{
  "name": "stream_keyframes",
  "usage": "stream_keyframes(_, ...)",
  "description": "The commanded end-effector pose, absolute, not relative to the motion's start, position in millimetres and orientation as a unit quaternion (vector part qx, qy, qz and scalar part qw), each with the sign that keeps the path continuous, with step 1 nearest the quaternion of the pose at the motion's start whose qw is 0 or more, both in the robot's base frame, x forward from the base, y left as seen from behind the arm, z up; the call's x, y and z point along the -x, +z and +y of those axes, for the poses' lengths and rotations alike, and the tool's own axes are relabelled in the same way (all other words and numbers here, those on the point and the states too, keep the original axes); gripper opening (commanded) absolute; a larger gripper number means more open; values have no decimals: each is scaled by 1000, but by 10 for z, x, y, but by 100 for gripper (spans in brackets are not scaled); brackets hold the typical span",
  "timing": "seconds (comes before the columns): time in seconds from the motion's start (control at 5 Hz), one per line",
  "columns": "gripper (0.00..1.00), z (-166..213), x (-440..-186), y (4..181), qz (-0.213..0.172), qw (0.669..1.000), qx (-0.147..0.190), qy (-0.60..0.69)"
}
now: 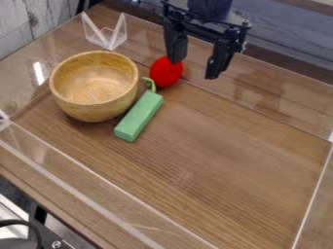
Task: Move the red object to the left side of the table
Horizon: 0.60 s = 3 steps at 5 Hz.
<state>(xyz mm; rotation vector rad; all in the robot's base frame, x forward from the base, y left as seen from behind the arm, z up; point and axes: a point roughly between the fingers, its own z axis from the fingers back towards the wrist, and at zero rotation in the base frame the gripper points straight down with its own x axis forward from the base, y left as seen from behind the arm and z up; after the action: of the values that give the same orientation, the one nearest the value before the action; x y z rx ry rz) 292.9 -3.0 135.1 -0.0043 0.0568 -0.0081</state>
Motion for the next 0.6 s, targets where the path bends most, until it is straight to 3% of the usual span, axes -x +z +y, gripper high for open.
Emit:
stream_keyframes(0.0, 100, 58, -2779, 1258, 44, 999, 0, -22)
stream_keyframes(0.2, 100, 247, -2652, 1150, 53, 998, 2, -35)
stream_keyframes(0.4, 100, 280, -2786, 1177, 2, 997, 11, -74)
